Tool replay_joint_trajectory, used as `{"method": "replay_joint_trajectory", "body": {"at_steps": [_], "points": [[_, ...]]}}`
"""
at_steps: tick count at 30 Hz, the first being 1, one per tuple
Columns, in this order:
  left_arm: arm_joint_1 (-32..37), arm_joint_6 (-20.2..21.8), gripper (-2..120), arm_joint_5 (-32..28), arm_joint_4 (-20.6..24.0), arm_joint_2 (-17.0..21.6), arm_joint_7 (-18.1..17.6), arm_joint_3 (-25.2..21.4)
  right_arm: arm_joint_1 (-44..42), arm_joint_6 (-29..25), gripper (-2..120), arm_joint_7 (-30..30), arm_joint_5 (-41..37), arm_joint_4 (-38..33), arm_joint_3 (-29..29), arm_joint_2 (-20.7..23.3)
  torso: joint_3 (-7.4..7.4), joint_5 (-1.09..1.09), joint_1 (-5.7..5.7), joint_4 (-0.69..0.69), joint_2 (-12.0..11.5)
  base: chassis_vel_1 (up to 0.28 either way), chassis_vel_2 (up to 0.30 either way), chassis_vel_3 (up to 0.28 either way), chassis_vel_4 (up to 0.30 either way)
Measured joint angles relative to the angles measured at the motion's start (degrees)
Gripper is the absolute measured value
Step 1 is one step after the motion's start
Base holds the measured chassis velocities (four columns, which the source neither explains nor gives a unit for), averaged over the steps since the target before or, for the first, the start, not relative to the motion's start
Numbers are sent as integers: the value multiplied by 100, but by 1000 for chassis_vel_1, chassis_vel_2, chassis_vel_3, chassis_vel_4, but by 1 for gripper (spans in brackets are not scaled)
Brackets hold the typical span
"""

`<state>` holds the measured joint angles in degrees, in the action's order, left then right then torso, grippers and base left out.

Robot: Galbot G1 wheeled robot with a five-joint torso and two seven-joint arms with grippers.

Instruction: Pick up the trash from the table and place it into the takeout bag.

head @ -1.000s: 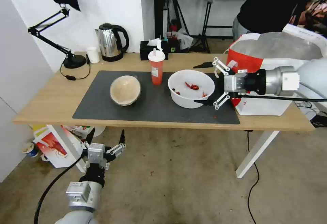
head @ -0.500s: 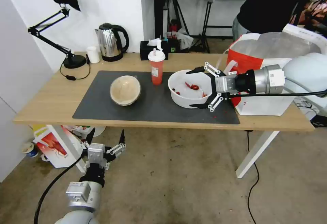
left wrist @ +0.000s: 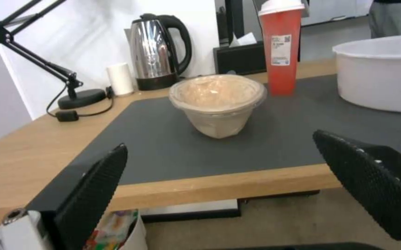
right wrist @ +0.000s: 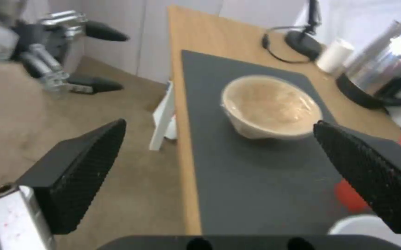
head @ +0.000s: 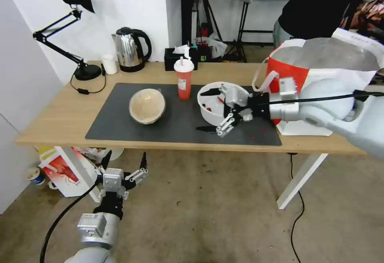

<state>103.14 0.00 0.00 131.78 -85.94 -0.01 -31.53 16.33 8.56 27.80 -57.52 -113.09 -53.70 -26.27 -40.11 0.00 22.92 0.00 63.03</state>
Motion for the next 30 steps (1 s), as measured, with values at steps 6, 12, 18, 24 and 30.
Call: {"method": "replay_joint_trajectory", "body": {"at_steps": [6, 12, 18, 24, 30], "points": [[-1, 0, 100, 0, 0, 0, 0, 1, 185, 186, 100, -323, -153, 79, -183, -42, 0, -1, 0, 1, 0, 0, 0, 0, 0], [-1, 0, 100, 0, 0, -1, 0, 2, 190, 182, 100, -384, -153, 121, -176, -18, 0, 0, 0, 0, 0, 0, 0, 0, 0], [-1, 0, 100, 0, 0, 0, 0, 2, 259, 107, 100, -337, -67, 203, 17, 57, 0, 0, 0, 0, 0, 0, 0, 0, 0], [-1, 0, 100, 0, 0, 0, 0, 2, 337, -81, 100, -76, 331, 307, 59, 201, 0, 0, 0, 0, 0, 0, 0, 0, 0], [-1, 0, 100, 0, 0, 0, 0, 2, 256, -322, 100, 229, 784, 369, 146, 399, 0, 0, 0, 0, 0, 0, 0, 0, 0]]}}
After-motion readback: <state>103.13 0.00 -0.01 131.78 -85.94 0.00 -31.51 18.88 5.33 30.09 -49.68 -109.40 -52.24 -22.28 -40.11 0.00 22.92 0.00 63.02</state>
